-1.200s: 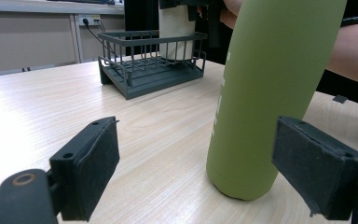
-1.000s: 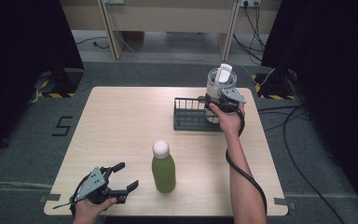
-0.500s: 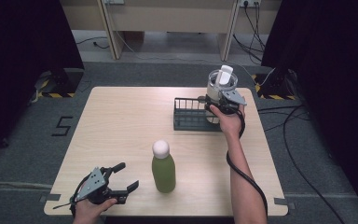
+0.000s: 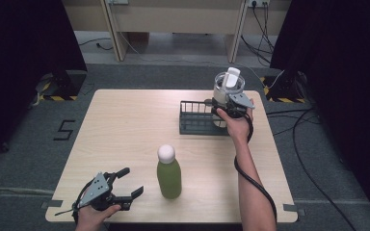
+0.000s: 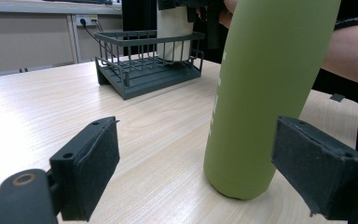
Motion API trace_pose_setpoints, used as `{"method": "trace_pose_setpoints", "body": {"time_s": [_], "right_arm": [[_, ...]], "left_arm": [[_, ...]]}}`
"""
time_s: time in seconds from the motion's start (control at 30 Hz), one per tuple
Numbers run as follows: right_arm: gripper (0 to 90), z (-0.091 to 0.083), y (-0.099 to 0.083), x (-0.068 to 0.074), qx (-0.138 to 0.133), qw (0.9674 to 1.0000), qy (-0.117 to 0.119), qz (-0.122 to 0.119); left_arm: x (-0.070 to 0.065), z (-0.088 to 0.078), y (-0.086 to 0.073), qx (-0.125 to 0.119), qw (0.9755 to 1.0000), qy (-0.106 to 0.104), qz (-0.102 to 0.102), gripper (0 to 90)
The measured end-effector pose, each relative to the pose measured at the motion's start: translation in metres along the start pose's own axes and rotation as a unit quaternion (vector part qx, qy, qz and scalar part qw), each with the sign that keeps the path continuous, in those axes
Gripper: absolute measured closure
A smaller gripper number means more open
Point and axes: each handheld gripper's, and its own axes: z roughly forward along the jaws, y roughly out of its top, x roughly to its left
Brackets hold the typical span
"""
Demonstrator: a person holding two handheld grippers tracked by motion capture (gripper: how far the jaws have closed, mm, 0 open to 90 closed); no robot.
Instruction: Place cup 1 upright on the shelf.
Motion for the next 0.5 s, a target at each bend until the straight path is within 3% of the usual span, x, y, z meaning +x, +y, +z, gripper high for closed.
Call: {"method": "trace_pose_setpoints", "body": {"time_s": [0.5], "right_arm": [[6.9,-0.0065,0.0026,0.0008,-0.004,1.0000,0.004,0.006]], "left_arm": [[-0.0005,0.0007,-0.0001,0.000,1.0000,-0.001,0.000,14.3]]}}
